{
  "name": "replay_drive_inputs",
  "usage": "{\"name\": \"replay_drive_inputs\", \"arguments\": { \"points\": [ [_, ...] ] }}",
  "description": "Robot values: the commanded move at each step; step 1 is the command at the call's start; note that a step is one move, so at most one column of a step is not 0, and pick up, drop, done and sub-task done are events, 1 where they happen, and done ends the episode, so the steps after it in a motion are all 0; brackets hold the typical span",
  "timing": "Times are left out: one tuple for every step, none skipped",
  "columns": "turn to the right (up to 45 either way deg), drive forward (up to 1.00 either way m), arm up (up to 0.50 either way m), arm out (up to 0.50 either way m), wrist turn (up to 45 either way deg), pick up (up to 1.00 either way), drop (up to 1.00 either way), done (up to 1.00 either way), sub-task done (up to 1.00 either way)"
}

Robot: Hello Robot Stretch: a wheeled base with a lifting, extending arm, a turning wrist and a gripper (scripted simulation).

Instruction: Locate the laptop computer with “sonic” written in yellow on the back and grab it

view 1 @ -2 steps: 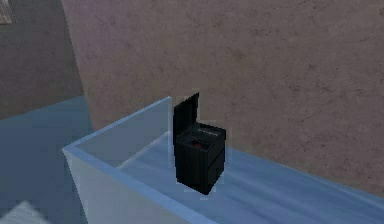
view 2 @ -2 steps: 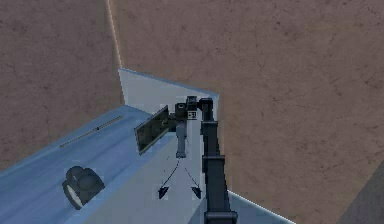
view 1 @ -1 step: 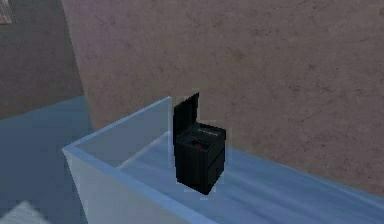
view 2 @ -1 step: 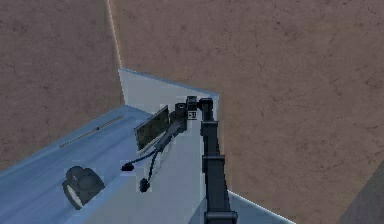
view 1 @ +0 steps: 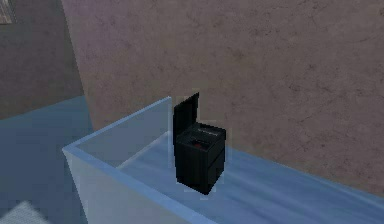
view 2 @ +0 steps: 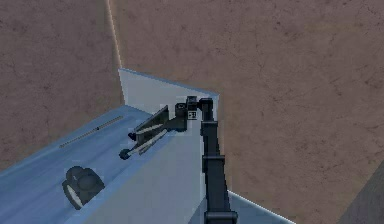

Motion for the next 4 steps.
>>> {"name": "replay_drive_inputs", "arguments": {
  "points": [
    [0.0, 0.00, 0.00, 0.00, 45.0, 0.00, 0.00, 0.00, 0.00],
    [0.0, 0.00, 0.00, 0.00, 15.0, 0.00, 0.00, 0.00, 0.00],
    [0.0, 0.00, -0.30, 0.00, 0.0, 0.00, 0.00, 0.00, 0.00],
    [0.0, 0.00, 0.10, 0.00, 0.0, 0.00, 0.00, 0.00, 0.00]
  ]
}}
